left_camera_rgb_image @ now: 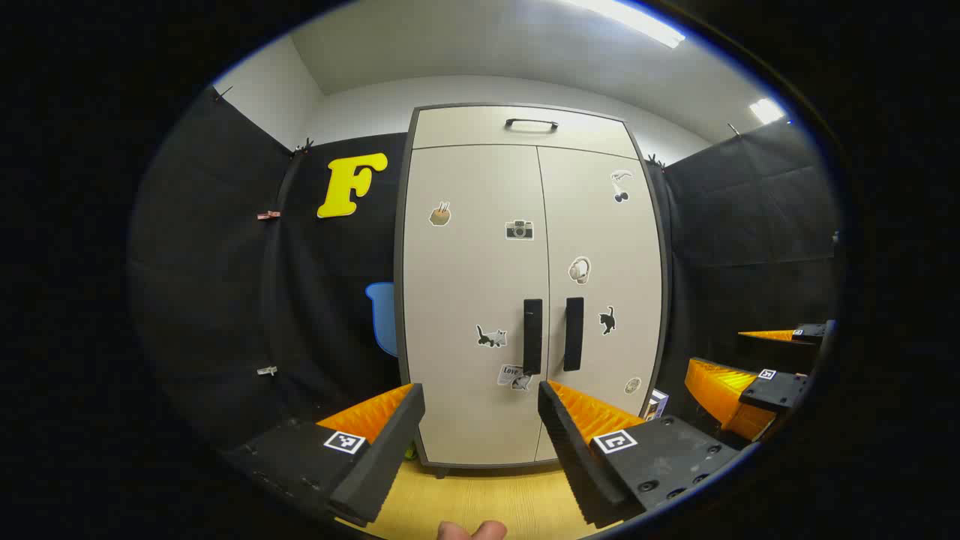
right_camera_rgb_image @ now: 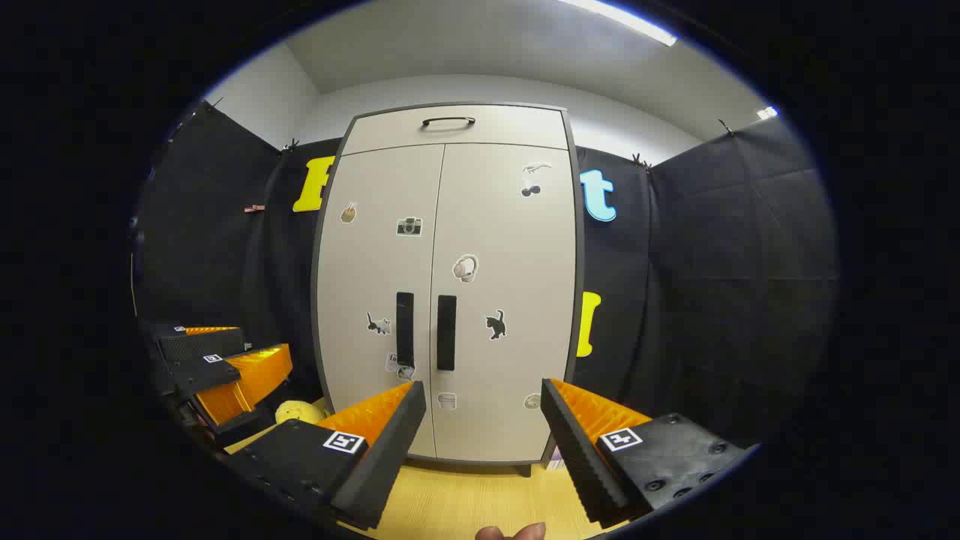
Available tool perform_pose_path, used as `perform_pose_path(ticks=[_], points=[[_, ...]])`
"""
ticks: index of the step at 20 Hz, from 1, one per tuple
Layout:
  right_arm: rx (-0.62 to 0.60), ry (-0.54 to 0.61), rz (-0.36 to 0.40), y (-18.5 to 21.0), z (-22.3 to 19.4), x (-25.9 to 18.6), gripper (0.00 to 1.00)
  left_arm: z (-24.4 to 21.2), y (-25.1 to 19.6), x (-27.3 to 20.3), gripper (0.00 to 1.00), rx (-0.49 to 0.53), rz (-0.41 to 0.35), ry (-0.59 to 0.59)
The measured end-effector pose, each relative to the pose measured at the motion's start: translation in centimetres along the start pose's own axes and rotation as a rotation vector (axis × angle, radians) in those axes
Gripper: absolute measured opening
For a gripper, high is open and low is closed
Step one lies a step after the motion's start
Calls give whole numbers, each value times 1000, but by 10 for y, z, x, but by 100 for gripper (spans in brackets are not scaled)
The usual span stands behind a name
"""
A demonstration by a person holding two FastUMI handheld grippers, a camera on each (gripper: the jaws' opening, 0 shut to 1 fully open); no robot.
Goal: Open the right door of the double-door shoe cabinet with the right hand, and open the left door with the left hand.
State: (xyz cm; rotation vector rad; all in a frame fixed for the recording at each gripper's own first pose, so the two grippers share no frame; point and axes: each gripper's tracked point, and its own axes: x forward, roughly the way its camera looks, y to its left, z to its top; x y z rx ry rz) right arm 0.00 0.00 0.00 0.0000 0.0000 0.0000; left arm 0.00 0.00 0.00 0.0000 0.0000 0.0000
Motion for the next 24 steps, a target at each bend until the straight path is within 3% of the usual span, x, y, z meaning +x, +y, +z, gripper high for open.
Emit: perform_pose_path(ticks=[18,24], points=[[1,1,10,17,4,1,98,-3,11,-7,94,-1,0,-1],[-17,-31,29,30,17,38,97,-7,18,-8,94,7,-4,4]])
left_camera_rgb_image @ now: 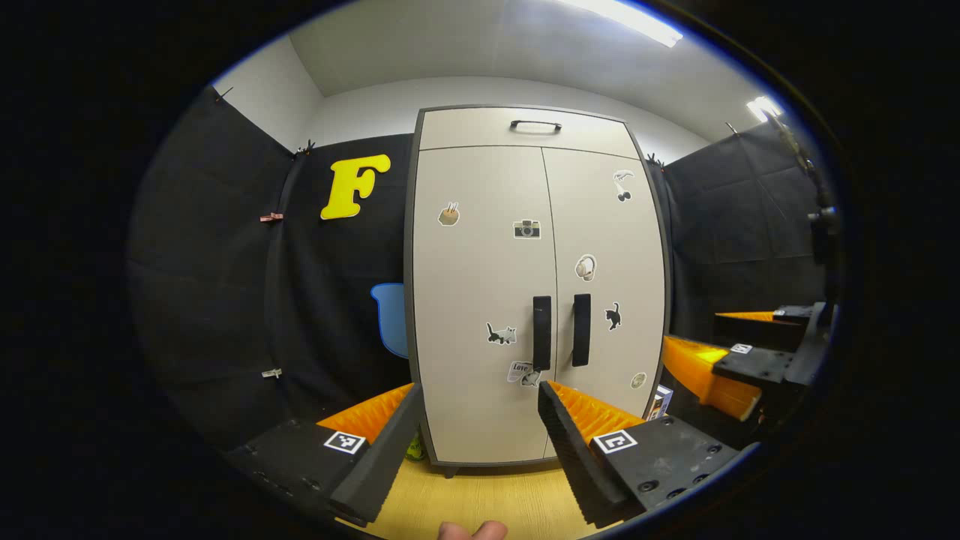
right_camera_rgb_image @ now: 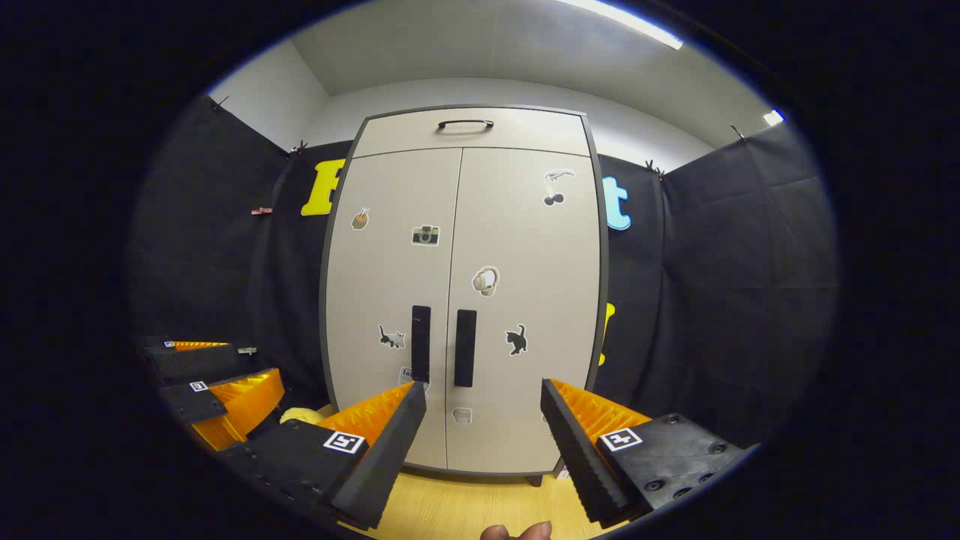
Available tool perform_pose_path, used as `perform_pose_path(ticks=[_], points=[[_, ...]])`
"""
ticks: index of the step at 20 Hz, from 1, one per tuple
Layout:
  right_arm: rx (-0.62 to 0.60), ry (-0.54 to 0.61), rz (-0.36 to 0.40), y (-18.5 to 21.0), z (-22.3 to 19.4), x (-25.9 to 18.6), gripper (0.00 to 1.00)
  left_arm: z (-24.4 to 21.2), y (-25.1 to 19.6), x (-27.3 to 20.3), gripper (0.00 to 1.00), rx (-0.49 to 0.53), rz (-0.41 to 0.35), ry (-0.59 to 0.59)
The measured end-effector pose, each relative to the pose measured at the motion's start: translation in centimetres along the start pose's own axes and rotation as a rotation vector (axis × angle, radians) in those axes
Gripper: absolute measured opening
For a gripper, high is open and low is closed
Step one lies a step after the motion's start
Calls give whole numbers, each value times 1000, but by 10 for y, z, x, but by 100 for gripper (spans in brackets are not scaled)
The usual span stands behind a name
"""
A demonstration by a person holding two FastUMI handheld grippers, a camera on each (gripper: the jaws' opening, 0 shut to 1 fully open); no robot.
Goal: Open the right door of the double-door shoe cabinet with the right hand, and open the left door with the left hand.
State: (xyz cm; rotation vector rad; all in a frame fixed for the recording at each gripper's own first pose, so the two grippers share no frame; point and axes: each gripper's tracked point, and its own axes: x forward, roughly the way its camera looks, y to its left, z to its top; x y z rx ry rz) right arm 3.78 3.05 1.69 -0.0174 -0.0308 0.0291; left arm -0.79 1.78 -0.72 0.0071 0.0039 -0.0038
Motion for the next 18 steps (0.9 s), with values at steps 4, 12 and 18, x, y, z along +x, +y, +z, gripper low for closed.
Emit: perform_pose_path(ticks=[4,12,18], points=[[6,0,0,9,0,42,97,-8,8,-1,94,3,-1,10],[48,34,-9,25,-25,134,98,-32,31,2,94,-20,12,49],[53,77,-45,25,-55,193,94,-48,57,8,95,-12,56,72]])
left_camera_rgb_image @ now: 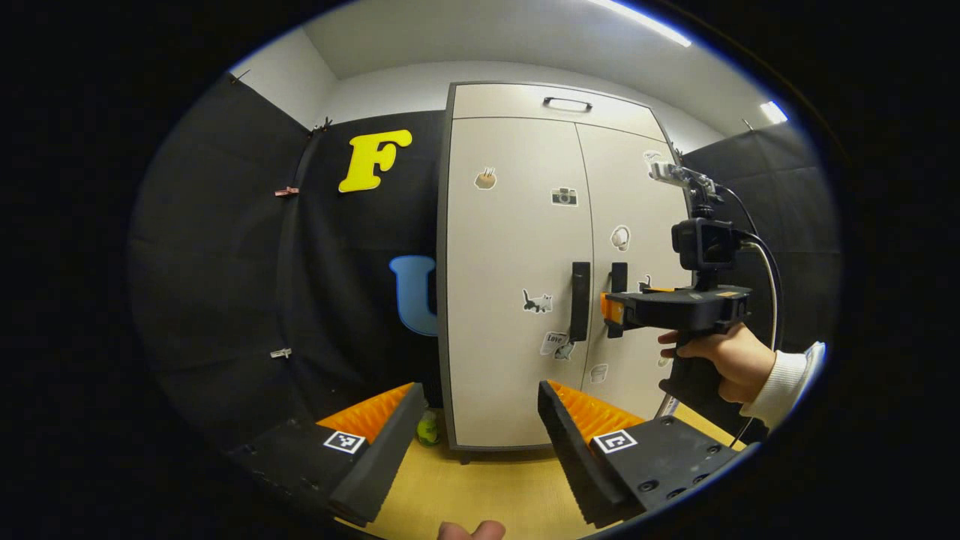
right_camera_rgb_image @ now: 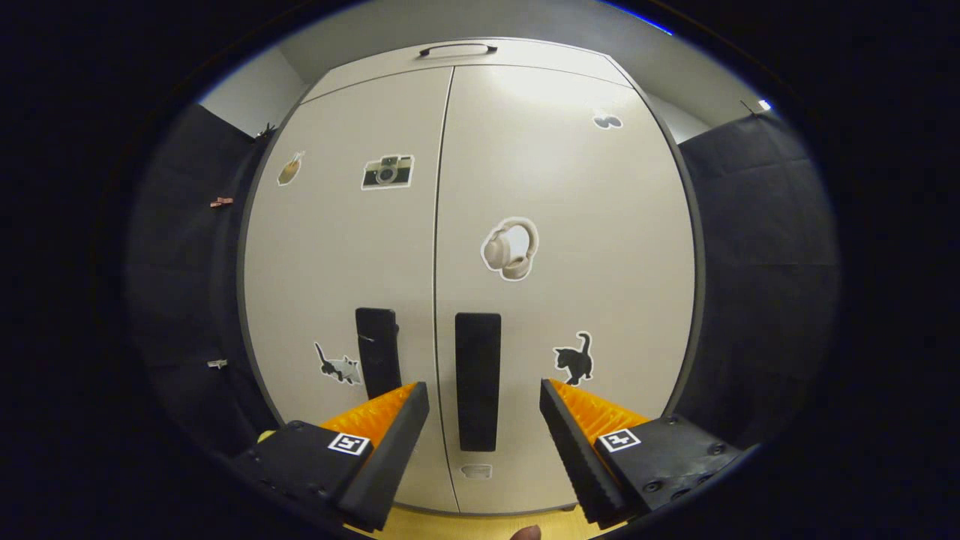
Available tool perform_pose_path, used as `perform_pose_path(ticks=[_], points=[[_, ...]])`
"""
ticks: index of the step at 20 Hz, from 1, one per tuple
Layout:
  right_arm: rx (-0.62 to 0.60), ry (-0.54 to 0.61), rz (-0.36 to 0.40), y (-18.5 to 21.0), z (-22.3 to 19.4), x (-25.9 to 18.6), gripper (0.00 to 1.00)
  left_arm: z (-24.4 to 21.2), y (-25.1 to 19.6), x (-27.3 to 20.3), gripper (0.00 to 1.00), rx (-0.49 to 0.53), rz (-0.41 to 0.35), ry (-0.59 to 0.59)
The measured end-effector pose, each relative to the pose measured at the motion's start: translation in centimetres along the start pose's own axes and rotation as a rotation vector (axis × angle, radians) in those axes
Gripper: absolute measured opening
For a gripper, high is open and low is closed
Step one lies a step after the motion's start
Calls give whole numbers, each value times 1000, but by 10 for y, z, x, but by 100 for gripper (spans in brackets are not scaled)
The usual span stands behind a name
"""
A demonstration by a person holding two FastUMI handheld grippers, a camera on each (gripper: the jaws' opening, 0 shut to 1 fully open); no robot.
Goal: Open the right door of the double-door shoe cabinet with the right hand, and open the left door with the left hand.
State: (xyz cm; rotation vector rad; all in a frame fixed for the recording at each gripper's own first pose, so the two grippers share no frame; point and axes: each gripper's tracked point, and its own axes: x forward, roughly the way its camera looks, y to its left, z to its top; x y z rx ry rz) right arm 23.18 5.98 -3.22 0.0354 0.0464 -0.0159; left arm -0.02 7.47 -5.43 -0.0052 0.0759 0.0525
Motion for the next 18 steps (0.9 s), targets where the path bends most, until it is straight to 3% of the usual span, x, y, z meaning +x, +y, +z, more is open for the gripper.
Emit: perform_pose_path(ticks=[4,6,8,12,13,17,18], points=[[7,28,1,2,-16,21,79,-7,6,0,94,14,7,6],[4,23,0,3,-15,26,56,-11,9,-1,94,10,13,16],[0,14,9,6,-15,28,44,-14,11,-1,94,11,21,23],[13,24,1,6,-16,29,36,-18,14,-5,95,12,32,35],[18,30,-12,6,-15,29,29,-17,14,-8,95,9,35,34],[28,29,-41,5,-16,26,31,-15,16,-16,94,2,51,31],[34,33,-42,4,-15,28,28,-15,16,-19,94,2,55,31]])
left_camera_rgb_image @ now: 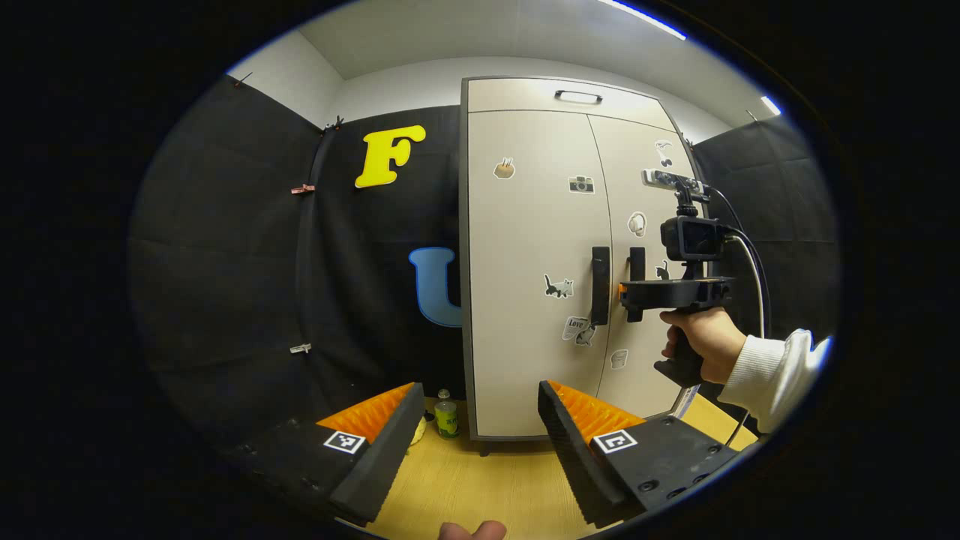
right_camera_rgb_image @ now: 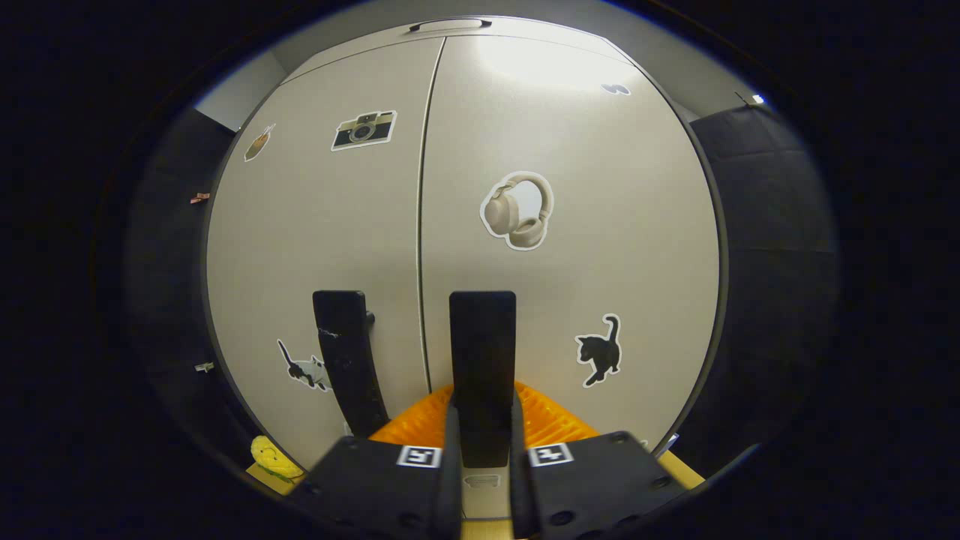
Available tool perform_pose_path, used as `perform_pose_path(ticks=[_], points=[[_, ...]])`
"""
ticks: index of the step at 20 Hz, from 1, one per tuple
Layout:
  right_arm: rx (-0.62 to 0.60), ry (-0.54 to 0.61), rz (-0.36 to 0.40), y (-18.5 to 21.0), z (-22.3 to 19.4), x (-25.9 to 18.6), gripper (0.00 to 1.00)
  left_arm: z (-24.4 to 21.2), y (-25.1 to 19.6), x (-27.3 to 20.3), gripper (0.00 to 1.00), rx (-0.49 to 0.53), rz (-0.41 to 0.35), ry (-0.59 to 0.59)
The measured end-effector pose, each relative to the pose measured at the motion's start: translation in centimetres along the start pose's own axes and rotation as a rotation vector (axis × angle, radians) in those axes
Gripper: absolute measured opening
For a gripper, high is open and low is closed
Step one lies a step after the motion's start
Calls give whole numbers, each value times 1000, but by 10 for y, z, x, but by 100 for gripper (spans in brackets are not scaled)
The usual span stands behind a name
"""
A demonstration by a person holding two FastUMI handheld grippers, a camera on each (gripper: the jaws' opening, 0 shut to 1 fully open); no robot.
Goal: Open the right door of the double-door shoe cabinet with the right hand, and open the left door with the left hand.
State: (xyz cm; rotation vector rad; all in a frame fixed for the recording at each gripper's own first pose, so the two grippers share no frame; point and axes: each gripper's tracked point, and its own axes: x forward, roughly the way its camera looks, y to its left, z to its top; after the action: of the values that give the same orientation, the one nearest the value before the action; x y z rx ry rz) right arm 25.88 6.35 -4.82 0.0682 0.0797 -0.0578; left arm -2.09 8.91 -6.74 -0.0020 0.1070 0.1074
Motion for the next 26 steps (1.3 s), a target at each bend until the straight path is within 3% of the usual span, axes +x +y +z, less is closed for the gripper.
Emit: perform_pose_path(ticks=[2,11,14,15,26], points=[[0,8,3,0,-1,-3,20,3,2,-8,95,-1,11,-7],[30,18,40,-16,6,-43,20,13,0,-37,95,-7,63,-25],[33,27,64,-25,6,-51,20,17,-9,-47,95,1,65,-33],[49,28,73,-27,7,-57,16,17,-13,-50,94,2,63,-34],[67,20,82,-61,10,-93,16,15,-59,-58,94,-9,40,-18]])
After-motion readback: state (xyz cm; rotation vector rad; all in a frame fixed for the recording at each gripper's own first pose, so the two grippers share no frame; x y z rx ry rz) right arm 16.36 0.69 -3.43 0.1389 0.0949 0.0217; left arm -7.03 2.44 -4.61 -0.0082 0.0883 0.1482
